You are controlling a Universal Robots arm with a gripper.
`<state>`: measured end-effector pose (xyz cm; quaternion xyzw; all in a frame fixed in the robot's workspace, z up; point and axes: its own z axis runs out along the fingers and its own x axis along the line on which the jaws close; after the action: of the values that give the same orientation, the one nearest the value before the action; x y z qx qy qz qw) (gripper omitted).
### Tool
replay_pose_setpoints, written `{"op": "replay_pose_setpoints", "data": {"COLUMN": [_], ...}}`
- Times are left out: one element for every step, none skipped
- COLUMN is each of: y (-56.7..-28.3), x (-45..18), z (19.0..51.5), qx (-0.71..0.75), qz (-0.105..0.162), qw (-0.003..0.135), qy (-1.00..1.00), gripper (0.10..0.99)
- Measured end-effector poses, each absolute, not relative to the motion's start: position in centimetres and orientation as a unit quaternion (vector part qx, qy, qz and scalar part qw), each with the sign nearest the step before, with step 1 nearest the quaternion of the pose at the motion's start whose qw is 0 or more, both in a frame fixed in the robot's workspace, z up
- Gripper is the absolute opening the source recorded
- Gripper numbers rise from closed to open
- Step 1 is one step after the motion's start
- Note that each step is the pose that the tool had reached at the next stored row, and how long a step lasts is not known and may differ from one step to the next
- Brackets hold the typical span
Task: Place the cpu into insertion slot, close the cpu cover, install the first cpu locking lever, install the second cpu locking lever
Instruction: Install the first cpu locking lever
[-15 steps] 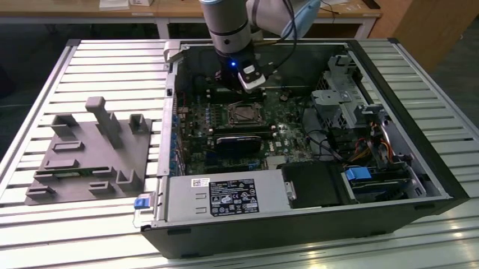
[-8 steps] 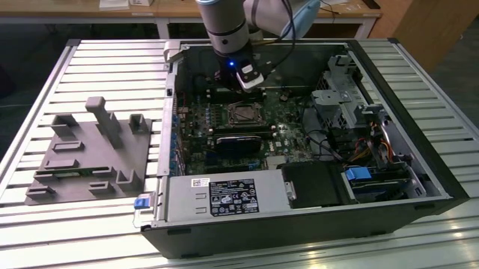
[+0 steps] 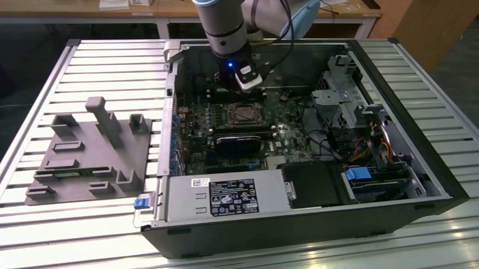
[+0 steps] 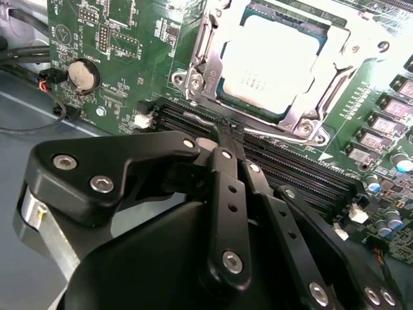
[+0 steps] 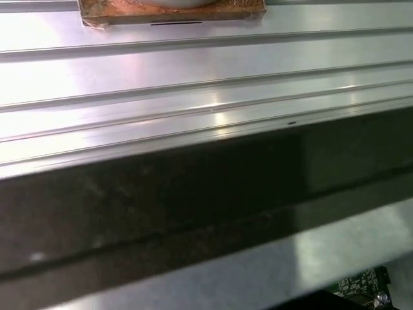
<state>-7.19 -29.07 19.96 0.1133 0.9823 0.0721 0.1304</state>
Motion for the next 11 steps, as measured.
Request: {"op": "replay_pose_setpoints", "data": {"y": [-29.06,-29.06,-29.06,-29.05,-29.05,-29.05,-29.05,-29.05,-29.05,-29.05,-29.05], "x": [-7.23,-7.26,-7.28,-7.3,-7.3,-7.3,-7.3,-7.3,-7.3,-7.3,-7.3], "z": [19.9,19.84,19.79,19.75,19.69,19.64,19.59,19.54,19.5,19.47,19.43], "qx": [0.113,0.113,0.113,0.113,0.113,0.113,0.113,0.113,0.113,0.114,0.114], "qz": [0.072,0.072,0.071,0.071,0.07,0.07,0.07,0.069,0.069,0.069,0.069], "qw": [0.131,0.132,0.132,0.132,0.133,0.133,0.133,0.133,0.133,0.133,0.133], "qy": [0.982,0.982,0.982,0.982,0.982,0.982,0.982,0.982,0.982,0.982,0.982], "gripper": [0.102,0.102,0.102,0.102,0.102,0.102,0.102,0.102,0.102,0.102,0.102]}}
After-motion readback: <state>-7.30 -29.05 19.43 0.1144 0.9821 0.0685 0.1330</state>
